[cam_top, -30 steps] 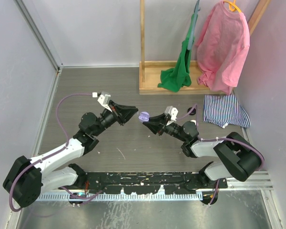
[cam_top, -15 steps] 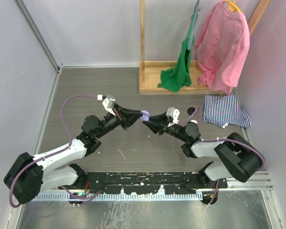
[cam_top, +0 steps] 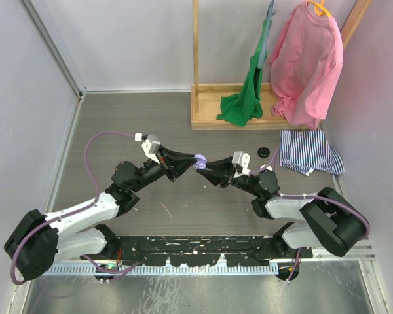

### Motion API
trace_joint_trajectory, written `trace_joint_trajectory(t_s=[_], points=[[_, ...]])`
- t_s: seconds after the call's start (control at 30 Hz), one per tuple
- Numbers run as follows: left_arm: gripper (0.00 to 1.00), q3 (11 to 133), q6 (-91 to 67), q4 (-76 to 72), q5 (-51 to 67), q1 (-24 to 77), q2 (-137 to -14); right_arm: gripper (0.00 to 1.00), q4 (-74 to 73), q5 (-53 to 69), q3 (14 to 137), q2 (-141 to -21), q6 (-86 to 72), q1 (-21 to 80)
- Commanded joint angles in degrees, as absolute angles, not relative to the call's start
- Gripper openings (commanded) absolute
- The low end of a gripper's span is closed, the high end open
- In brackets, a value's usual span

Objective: Insert the wireless bluetooth earbuds into the charging case
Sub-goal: Place the earbud in the charging case.

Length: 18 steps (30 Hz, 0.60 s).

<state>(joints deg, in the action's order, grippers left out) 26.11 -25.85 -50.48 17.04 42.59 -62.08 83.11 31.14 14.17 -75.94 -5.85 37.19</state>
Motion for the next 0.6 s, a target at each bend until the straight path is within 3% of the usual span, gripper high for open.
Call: trace_joint_trajectory(t_s=[0.0,0.33,0.57], points=[[0.11,25.8,-23.68,-55.83,18.15,43.13,-60.62,0.13,89.12,32.17,14.3,-73.5,-4.39,37.51],[0.13,25.71,-22.83,-56.28,18.82,43.73,-61.35,0.13,89.12,32.08,14.03,-71.97,-4.34,37.62],[0.27,25.24,-21.95,-55.02,17.71,43.77,-60.31,0.13,88.99,32.13,13.81,-70.89,-4.39,37.57]])
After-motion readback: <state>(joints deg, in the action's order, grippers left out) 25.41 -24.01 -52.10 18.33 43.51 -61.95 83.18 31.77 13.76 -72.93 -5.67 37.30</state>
